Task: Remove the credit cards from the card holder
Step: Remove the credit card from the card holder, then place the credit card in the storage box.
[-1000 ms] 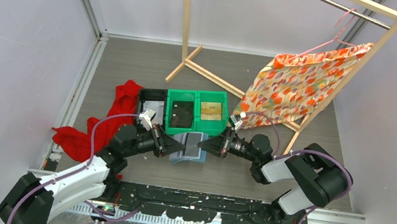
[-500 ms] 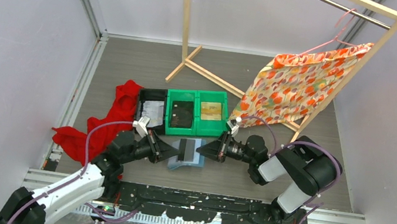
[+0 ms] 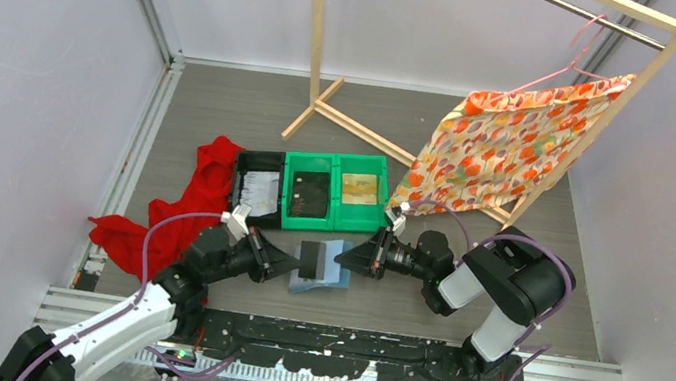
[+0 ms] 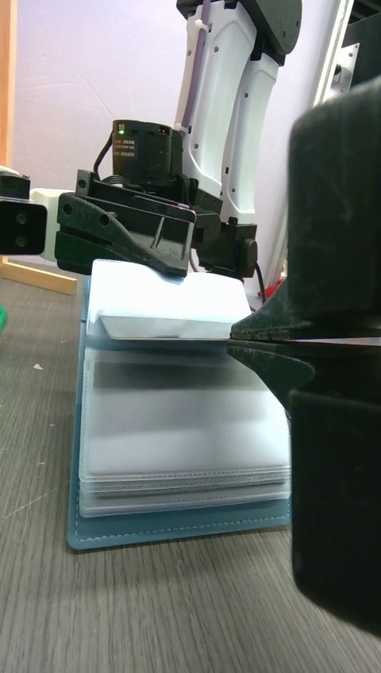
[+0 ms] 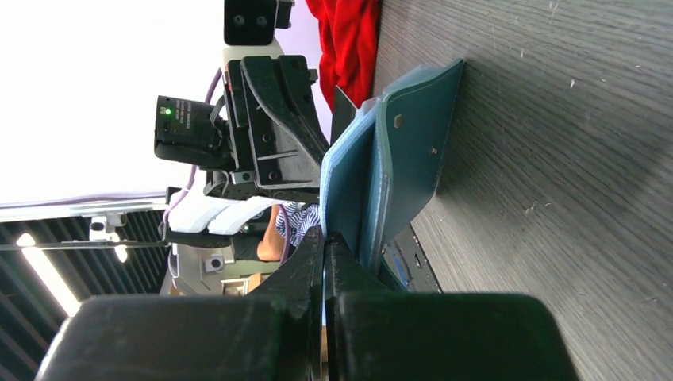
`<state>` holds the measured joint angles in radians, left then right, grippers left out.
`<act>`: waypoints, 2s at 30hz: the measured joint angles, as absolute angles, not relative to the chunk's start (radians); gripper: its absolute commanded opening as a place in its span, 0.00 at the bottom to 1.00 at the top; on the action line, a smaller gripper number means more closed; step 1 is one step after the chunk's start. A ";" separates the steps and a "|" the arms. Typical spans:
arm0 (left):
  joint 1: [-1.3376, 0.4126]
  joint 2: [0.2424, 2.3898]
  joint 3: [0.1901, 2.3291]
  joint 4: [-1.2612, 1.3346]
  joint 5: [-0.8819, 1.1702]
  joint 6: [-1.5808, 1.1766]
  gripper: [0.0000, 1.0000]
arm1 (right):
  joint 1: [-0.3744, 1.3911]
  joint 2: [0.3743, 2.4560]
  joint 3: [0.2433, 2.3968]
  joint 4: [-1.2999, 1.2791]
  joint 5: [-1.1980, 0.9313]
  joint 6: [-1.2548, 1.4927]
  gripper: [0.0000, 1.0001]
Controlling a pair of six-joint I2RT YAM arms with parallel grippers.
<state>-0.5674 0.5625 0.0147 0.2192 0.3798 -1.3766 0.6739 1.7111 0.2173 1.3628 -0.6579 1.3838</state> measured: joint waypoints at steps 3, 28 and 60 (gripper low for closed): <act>-0.567 0.558 0.013 0.217 0.375 -1.379 0.01 | 0.674 1.714 0.217 1.366 -0.659 1.382 0.01; -0.567 0.456 0.237 -0.128 0.321 -1.272 0.00 | 0.672 1.796 0.205 1.366 -0.659 1.348 0.15; -0.604 1.224 1.090 -0.562 -0.053 -0.146 0.01 | 0.664 1.509 0.179 0.876 -0.551 1.173 0.48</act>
